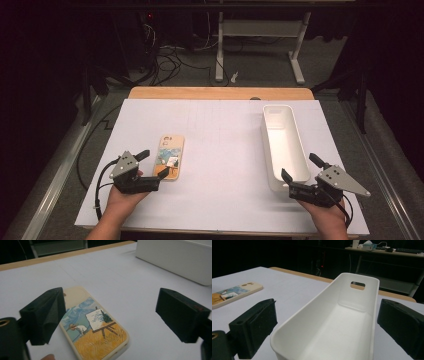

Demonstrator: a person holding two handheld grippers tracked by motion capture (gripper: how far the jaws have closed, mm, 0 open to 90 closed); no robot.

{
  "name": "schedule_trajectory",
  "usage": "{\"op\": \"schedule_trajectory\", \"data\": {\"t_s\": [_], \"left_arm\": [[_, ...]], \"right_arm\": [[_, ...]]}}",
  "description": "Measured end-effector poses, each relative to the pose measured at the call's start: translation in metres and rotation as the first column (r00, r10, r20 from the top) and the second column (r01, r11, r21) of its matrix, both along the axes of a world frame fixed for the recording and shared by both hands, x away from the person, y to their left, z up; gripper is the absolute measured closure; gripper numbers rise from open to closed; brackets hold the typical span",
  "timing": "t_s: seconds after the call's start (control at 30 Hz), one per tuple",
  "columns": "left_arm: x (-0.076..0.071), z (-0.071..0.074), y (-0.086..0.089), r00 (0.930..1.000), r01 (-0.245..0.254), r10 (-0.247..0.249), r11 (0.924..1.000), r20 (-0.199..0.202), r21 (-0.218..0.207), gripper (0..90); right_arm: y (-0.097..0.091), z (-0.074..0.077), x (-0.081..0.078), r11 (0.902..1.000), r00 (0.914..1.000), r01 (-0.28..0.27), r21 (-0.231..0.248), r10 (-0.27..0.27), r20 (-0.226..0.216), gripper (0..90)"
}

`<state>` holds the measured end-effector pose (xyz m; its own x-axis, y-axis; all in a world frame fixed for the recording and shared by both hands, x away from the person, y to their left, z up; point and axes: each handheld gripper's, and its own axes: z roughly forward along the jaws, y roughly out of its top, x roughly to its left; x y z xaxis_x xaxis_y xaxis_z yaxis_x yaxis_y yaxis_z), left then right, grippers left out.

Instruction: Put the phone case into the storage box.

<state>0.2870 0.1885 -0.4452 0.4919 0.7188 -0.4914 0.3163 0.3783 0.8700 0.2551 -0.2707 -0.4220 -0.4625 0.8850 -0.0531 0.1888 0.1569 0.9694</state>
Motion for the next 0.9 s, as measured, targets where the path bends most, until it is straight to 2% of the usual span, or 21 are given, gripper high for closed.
{"op": "schedule_trajectory", "data": {"t_s": [0.13, 0.33, 0.53, 0.6, 0.67, 0.7, 0.73, 0.8, 0.9], "left_arm": [[0.001, -0.001, -0.004, 0.9998, 0.015, -0.015, 0.9998, -0.009, -0.01, 18.1], [0.005, -0.006, -0.014, 0.9973, 0.045, -0.045, 0.999, -0.057, -0.008, 30.7], [0.008, -0.012, -0.02, 0.9936, 0.063, -0.062, 0.998, -0.094, 0.002, 50.6], [0.011, -0.015, -0.022, 0.9897, 0.072, -0.069, 0.9973, -0.126, 0.015, 53.2], [0.012, -0.018, -0.025, 0.9881, 0.07, -0.065, 0.997, -0.139, 0.033, 63.3], [0.013, -0.02, -0.027, 0.9874, 0.068, -0.061, 0.9968, -0.146, 0.042, 63.3], [0.013, -0.023, -0.03, 0.9859, 0.071, -0.059, 0.9951, -0.157, 0.069, 69.3], [0.013, -0.025, -0.032, 0.9846, 0.077, -0.062, 0.9935, -0.164, 0.084, 74.3], [0.014, -0.031, -0.038, 0.982, 0.08, -0.057, 0.989, -0.18, 0.124, 78.2]], "right_arm": [[0.001, 0.0, 0.0, 1.0, 1.0, -0.003, 0.0, 0.003, 0.002, 3.4], [0.002, 0.0, -0.001, 0.9999, 0.9999, -0.012, -0.002, 0.012, 0.006, 3.8], [0.002, 0.0, -0.001, 1.0, 0.9999, -0.009, 0.0, 0.009, 0.005, 3.8], [0.002, 0.0, -0.001, 1.0, 0.9999, -0.008, 0.0, 0.008, 0.008, 3.8], [0.002, 0.0, -0.001, 1.0, 0.9999, -0.008, 0.001, 0.008, 0.008, 3.8], [0.002, 0.0, -0.001, 1.0, 0.9999, -0.008, 0.001, 0.008, 0.008, 3.8], [0.002, 0.0, -0.001, 1.0, 0.9999, -0.007, -0.002, 0.007, 0.008, 3.8], [0.002, 0.0, -0.001, 1.0, 1.0, -0.004, 0.002, 0.004, 0.008, 3.8], [0.001, 0.0, -0.001, 1.0, 1.0, -0.003, 0.003, 0.003, 0.006, 3.8]]}}
